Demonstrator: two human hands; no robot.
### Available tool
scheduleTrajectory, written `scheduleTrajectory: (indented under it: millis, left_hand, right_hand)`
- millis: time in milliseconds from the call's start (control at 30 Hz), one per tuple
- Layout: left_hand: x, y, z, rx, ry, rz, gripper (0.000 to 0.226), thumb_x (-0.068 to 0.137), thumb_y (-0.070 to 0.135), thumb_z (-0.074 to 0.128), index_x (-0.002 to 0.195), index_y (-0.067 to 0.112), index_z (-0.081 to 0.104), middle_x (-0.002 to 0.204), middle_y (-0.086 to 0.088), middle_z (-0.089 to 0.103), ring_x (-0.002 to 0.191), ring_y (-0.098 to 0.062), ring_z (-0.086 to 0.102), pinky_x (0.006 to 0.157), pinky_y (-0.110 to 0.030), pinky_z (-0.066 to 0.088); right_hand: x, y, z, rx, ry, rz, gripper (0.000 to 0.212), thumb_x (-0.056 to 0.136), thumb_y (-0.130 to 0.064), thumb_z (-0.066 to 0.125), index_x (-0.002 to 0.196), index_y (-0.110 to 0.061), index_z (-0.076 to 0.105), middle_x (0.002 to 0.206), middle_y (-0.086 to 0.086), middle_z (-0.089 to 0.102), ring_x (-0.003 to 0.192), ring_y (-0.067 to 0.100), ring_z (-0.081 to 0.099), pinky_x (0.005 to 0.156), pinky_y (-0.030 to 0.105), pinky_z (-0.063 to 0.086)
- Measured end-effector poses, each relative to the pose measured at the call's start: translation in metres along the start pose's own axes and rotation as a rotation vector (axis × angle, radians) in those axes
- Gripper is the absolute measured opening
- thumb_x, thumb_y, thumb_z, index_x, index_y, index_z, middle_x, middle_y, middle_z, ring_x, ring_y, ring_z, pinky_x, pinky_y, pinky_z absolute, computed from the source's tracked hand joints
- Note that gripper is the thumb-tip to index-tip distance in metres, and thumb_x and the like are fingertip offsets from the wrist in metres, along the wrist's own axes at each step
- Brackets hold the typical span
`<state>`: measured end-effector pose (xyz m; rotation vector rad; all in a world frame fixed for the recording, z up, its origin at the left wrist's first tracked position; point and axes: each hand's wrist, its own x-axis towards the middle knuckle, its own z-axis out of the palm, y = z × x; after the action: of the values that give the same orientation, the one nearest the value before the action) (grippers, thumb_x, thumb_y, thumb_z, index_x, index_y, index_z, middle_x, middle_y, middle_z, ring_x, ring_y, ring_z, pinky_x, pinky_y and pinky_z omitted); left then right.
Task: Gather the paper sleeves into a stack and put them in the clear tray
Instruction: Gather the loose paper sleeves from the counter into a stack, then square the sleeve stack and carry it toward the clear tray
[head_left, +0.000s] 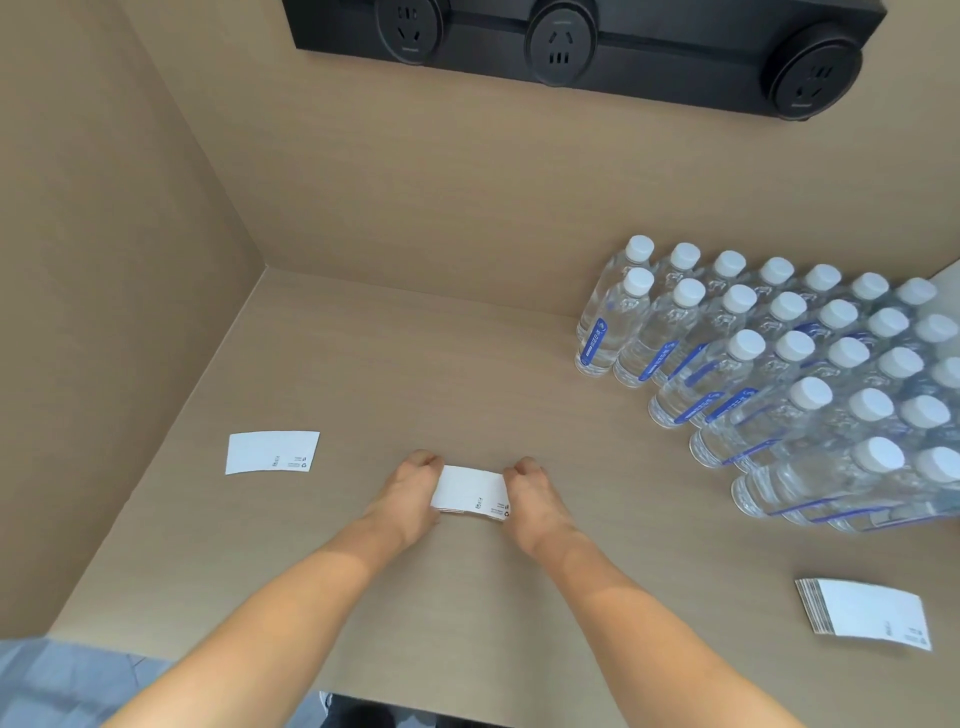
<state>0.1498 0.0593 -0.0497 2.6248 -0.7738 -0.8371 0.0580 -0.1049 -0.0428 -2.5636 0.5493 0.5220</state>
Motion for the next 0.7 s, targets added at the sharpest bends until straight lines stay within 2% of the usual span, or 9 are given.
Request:
scheduleTrajectory:
  millis: [67,133,200,233,300,367,433,633,700]
  left_hand:
    - [-0.001,-0.003,0.0,-0.017,-0.018,-0.02,0.075,0.08,0.01,0.076,0.145,0.009,0.039,0.152,-0.002,0.031,0.137,-0.027,0.041,0.11,-0.034,0.041]
    - [-0.005,-0.006,-0.002,-0.027,-0.019,-0.012,0.08,0.079,0.011,0.078,0.147,0.01,0.035,0.154,-0.002,0.026,0.139,-0.026,0.039,0.112,-0.033,0.039]
    - [-0.008,-0.013,-0.005,-0.015,-0.015,0.017,0.079,0.08,0.013,0.078,0.146,0.01,0.035,0.152,-0.002,0.027,0.138,-0.026,0.039,0.112,-0.032,0.039]
    - [-0.011,-0.018,-0.009,0.0,-0.015,0.024,0.078,0.082,0.016,0.076,0.147,0.009,0.035,0.152,-0.003,0.028,0.138,-0.026,0.039,0.113,-0.032,0.038]
    - [-0.015,-0.028,-0.019,0.038,-0.004,0.037,0.069,0.087,0.021,0.072,0.145,0.01,0.036,0.148,-0.004,0.032,0.136,-0.027,0.04,0.112,-0.034,0.038]
    - [-0.02,-0.04,-0.033,0.073,0.013,0.051,0.059,0.089,0.023,0.067,0.14,0.01,0.04,0.14,-0.006,0.037,0.132,-0.028,0.043,0.109,-0.035,0.041]
    - [-0.026,-0.055,-0.048,0.095,0.016,0.05,0.054,0.091,0.024,0.066,0.137,0.009,0.043,0.136,-0.007,0.041,0.131,-0.028,0.044,0.108,-0.037,0.041]
    - [-0.039,-0.118,-0.095,0.186,0.025,0.005,0.04,0.094,0.025,0.062,0.129,0.011,0.048,0.125,-0.005,0.048,0.122,-0.027,0.05,0.095,-0.039,0.048]
    - [-0.042,-0.139,-0.107,0.188,0.035,-0.013,0.043,0.093,0.023,0.06,0.132,0.011,0.047,0.128,-0.005,0.048,0.124,-0.027,0.049,0.097,-0.04,0.048]
  right_hand:
    - [-0.001,-0.001,0.001,-0.006,-0.023,0.016,0.03,0.088,0.002,0.046,0.114,-0.011,0.046,0.128,0.009,0.042,0.096,0.024,0.049,0.079,0.027,0.043]
    - [-0.002,-0.006,0.0,-0.027,-0.026,0.007,0.045,0.086,0.002,0.05,0.128,-0.009,0.041,0.132,0.007,0.038,0.108,0.024,0.047,0.089,0.028,0.046]
    - [-0.005,-0.013,-0.001,-0.048,-0.019,0.042,0.06,0.08,0.002,0.057,0.136,-0.008,0.036,0.134,0.007,0.035,0.122,0.025,0.039,0.095,0.032,0.048]
    - [-0.005,-0.018,-0.003,-0.078,-0.005,0.05,0.06,0.079,0.001,0.06,0.134,-0.008,0.037,0.132,0.007,0.035,0.123,0.026,0.036,0.094,0.033,0.049]
    - [-0.005,-0.031,-0.007,-0.121,0.04,0.059,0.057,0.078,-0.01,0.068,0.129,-0.009,0.042,0.129,0.006,0.037,0.122,0.027,0.033,0.091,0.032,0.049]
    - [-0.003,-0.048,-0.009,-0.114,0.055,0.045,0.059,0.077,-0.026,0.074,0.126,-0.01,0.045,0.128,0.004,0.038,0.123,0.027,0.031,0.094,0.033,0.047]
    - [0.001,-0.07,-0.008,-0.093,0.047,0.022,0.06,0.078,-0.035,0.074,0.127,-0.011,0.047,0.13,0.003,0.04,0.126,0.026,0.031,0.097,0.035,0.047]
    - [0.021,-0.149,0.012,-0.098,-0.025,-0.079,0.054,0.088,-0.031,0.063,0.135,-0.012,0.045,0.133,0.005,0.042,0.131,0.025,0.03,0.101,0.04,0.045]
    - [0.027,-0.173,0.019,-0.105,-0.047,-0.094,0.052,0.089,-0.033,0.062,0.135,-0.013,0.046,0.132,0.006,0.044,0.131,0.026,0.032,0.101,0.04,0.044]
